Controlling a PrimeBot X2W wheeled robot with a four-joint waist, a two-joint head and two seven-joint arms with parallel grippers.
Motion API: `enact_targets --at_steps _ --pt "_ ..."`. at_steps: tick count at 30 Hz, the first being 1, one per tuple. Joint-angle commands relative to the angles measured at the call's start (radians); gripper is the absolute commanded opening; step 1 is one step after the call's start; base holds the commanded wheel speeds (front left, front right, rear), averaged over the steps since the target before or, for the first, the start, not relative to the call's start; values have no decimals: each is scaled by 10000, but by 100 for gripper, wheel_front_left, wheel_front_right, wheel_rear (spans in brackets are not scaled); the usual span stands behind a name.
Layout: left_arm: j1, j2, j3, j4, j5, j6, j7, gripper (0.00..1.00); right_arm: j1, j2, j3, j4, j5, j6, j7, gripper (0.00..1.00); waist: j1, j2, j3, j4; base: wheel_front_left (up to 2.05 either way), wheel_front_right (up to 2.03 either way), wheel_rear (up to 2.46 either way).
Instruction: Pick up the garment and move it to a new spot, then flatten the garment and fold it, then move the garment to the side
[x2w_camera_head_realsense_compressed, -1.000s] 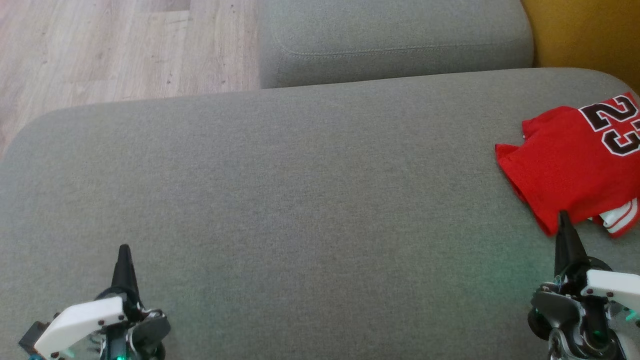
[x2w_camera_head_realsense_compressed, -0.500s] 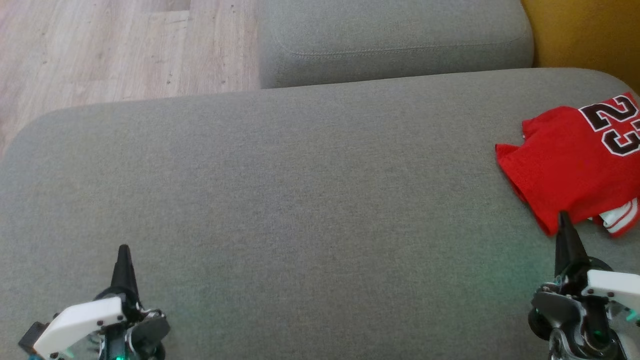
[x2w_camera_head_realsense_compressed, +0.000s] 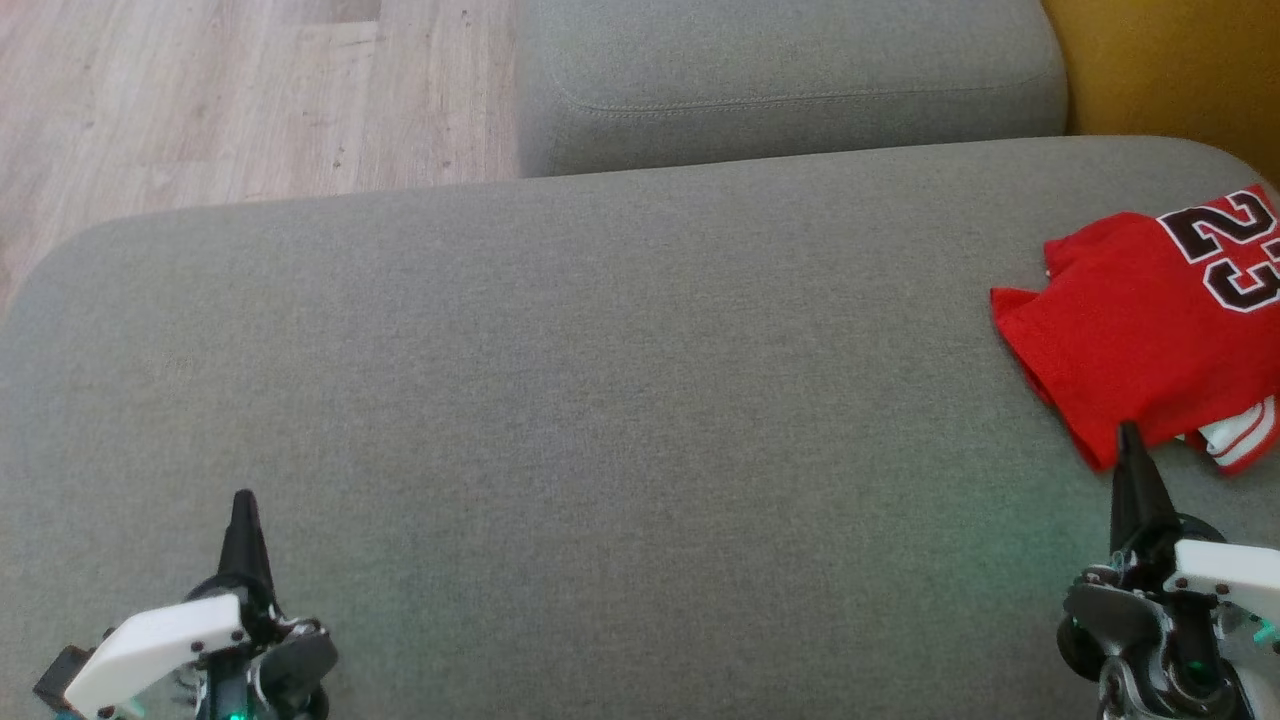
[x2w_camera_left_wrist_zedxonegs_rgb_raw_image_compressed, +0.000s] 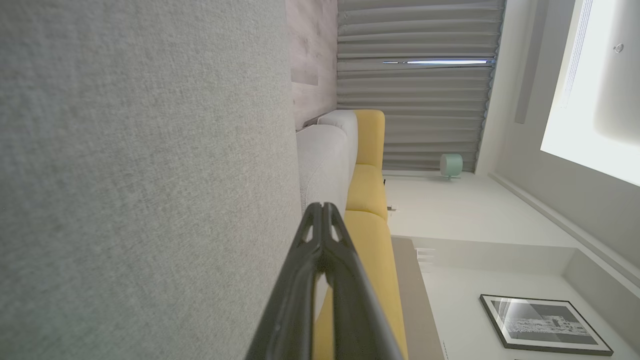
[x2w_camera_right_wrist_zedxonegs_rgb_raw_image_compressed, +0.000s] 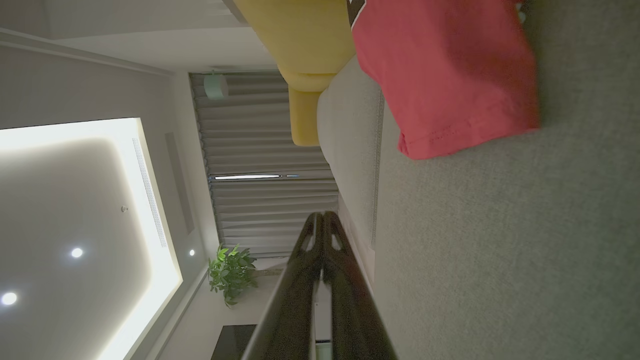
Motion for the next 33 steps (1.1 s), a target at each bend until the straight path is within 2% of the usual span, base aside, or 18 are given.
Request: enact_targets --at_steps 1,33 --pt "-491 91 331 -286 93 -65 70 0 -531 -88 156 -308 -24 -7 80 0 0 -1 0 0 0 0 0" --pt "-498 33 413 -282 162 -65 136 0 -537 -37 84 -304 -84 -7 138 0 0 -1 0 0 0 0 0"
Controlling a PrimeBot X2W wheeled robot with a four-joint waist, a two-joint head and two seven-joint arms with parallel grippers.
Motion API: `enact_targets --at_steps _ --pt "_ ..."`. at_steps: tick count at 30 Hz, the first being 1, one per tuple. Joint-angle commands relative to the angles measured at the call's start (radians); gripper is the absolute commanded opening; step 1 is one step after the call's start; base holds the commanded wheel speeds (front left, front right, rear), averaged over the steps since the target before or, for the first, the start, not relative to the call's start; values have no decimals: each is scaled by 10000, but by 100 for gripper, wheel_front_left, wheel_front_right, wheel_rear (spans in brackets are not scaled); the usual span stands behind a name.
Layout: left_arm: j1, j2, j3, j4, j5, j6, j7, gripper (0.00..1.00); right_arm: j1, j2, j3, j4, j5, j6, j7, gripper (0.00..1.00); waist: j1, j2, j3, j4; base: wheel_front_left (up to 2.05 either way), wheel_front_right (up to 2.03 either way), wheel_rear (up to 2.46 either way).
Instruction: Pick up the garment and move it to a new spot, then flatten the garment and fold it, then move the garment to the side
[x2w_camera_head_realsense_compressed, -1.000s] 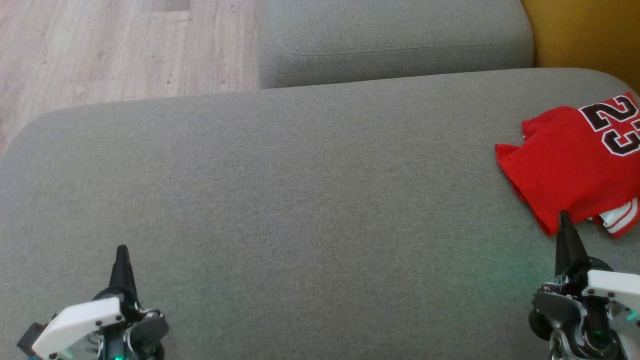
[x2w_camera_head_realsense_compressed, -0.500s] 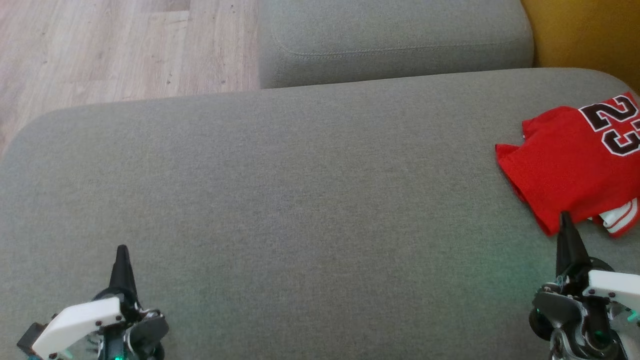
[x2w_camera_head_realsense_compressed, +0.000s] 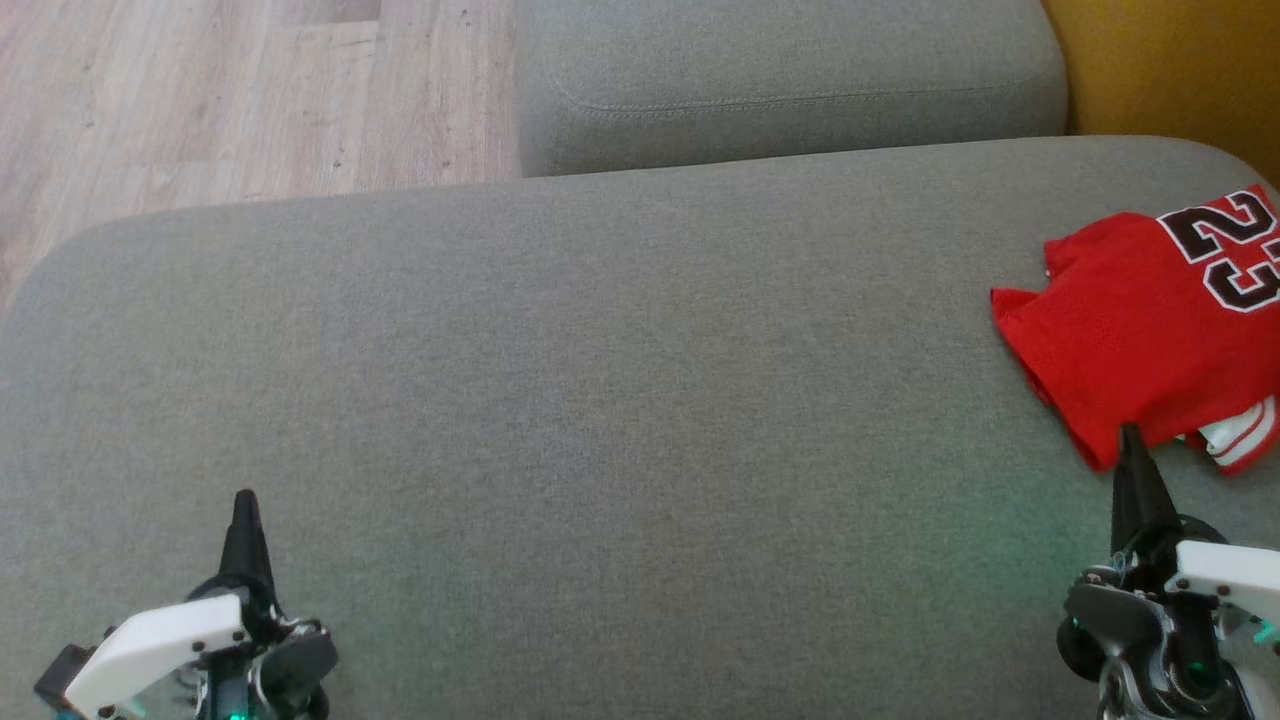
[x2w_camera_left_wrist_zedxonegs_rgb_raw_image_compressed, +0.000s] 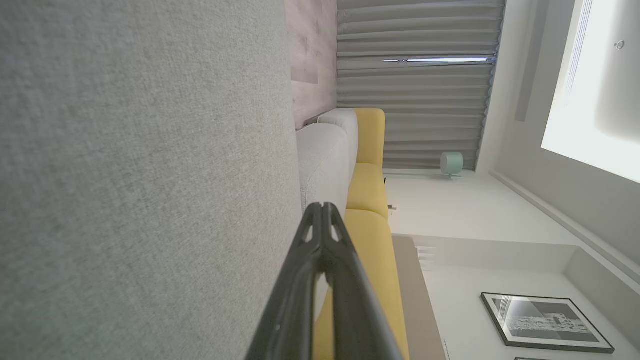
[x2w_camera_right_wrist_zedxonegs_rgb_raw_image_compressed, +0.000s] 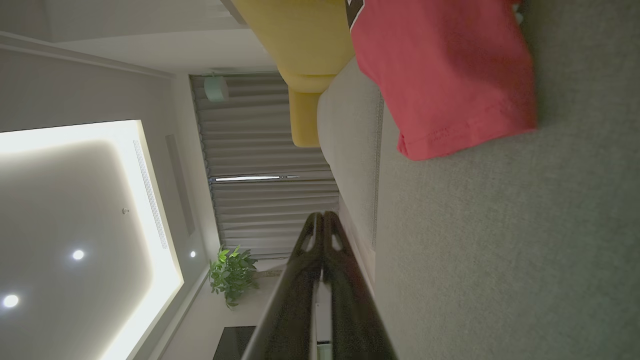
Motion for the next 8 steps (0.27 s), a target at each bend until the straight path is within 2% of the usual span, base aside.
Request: enact_targets --at_steps 1,8 --pt "-498 70 356 -284 78 -65 63 0 -537 -94 173 -309 -82 -7 95 0 0 0 0 0 0 0 0" --pt "-500 60 369 -284 89 -65 74 0 -539 -85 161 -309 -92 -7 105 0 0 0 0 0 0 0 0"
